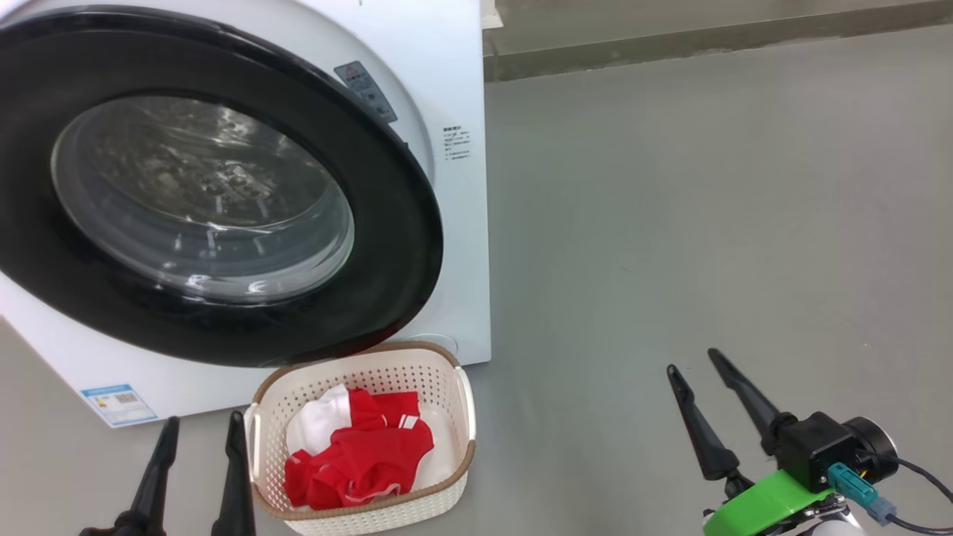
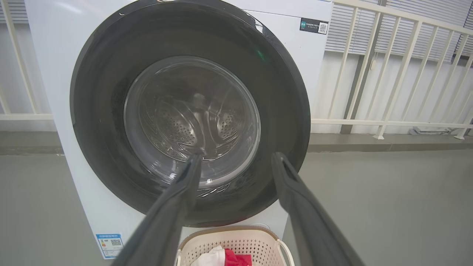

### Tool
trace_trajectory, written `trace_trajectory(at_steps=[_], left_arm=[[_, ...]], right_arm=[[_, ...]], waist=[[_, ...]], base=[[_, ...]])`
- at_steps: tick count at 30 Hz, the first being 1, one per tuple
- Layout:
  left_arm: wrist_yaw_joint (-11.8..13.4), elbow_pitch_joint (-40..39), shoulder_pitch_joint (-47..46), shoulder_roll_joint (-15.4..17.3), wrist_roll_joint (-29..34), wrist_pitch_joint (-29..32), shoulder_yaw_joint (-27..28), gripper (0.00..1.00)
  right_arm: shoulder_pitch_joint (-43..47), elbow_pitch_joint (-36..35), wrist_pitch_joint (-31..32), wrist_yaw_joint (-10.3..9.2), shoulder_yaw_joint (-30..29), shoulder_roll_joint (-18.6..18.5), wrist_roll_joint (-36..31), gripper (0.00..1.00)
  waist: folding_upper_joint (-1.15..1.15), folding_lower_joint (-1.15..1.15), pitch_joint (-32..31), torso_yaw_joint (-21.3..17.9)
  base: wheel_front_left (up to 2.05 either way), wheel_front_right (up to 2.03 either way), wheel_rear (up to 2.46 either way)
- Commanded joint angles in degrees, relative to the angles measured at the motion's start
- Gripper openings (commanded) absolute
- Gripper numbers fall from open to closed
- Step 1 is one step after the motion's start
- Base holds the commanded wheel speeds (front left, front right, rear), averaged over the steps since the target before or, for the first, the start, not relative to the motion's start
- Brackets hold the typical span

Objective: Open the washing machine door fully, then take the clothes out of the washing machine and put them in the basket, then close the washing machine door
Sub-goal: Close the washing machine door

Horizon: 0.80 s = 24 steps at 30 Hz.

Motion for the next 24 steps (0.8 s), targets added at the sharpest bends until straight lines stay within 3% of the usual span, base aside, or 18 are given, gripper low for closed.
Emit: trace_trajectory(at_steps=[1,2,12,24], left_arm=[[-0.3,-1.1,-0.9,0.3,0.7,-0.7,2.1,1.0],[-0.5,-1.1,-0.9,0.2,0.8,-0.7,2.1,1.0],[-1.7,-2.1,-1.1,-0.6,1.0,-0.7,1.6,1.0],[-2.2,-3.1,-4.0,-1.0,1.5,-0.7,-0.7,1.0]], right_arm=[[-1.8,-1.1,-0.4,0.19,1.2,-0.6,0.4,0.22],[-2.0,-0.6,-0.4,0.19,1.3,-0.6,0.3,0.01],[-7.4,6.6,-0.4,0.19,3.4,0.2,-0.1,0.0],[-24.7,19.0,-0.4,0.19,10.1,0.7,1.6,0.0]], waist=[[0.0,0.0,0.2,0.4],[0.0,0.0,0.3,0.8],[0.0,0.0,2.0,5.0],[0.0,0.0,7.7,10.1]], base=[[0.0,0.0,0.0],[0.0,0.0,0.0],[0.0,0.0,0.0],[0.0,0.0,0.0]])
